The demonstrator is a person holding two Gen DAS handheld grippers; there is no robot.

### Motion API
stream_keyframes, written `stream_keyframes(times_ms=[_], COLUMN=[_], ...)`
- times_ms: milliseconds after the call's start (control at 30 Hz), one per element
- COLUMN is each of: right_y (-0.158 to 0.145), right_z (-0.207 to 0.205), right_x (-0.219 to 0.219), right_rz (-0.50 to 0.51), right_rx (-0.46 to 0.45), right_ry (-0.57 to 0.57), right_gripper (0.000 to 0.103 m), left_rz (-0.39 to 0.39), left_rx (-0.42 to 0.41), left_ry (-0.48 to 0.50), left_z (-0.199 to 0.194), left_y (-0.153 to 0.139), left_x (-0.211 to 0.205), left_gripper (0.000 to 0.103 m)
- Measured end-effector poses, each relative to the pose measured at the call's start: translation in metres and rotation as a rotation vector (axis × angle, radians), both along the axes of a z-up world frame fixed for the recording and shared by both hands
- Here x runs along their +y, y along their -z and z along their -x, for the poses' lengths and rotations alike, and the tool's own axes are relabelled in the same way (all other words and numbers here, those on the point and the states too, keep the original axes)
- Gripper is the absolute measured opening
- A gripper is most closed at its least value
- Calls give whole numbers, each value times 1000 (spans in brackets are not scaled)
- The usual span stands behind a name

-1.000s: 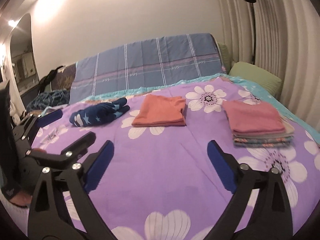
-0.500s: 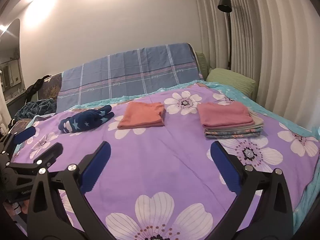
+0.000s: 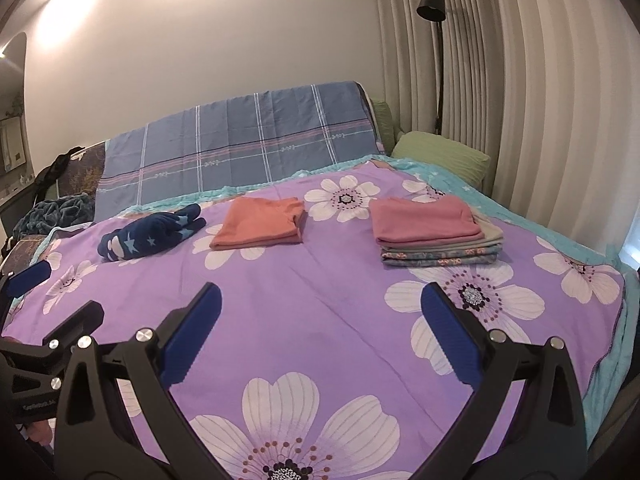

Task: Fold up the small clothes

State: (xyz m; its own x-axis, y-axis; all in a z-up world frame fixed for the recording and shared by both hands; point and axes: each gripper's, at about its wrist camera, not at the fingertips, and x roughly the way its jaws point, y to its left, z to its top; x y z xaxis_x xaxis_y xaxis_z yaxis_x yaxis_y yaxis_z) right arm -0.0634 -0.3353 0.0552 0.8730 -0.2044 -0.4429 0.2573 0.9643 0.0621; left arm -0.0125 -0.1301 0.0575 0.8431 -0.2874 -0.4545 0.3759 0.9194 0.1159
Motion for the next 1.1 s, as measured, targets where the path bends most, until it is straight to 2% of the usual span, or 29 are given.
stream_keyframes(times_ms=[333, 1100], right_y=[4, 15], right_z=[-5, -11], right_x=[2, -6], right_rz=[10, 2], right_rx=[22, 55], right_ry=[14, 19], right_gripper=[101, 101], left_rz=[33, 16], left_rx=[20, 44], left_ry=[37, 15], left_z=[-1, -6], left_y=[3, 10], left_x=[3, 3], left_gripper=[102, 102])
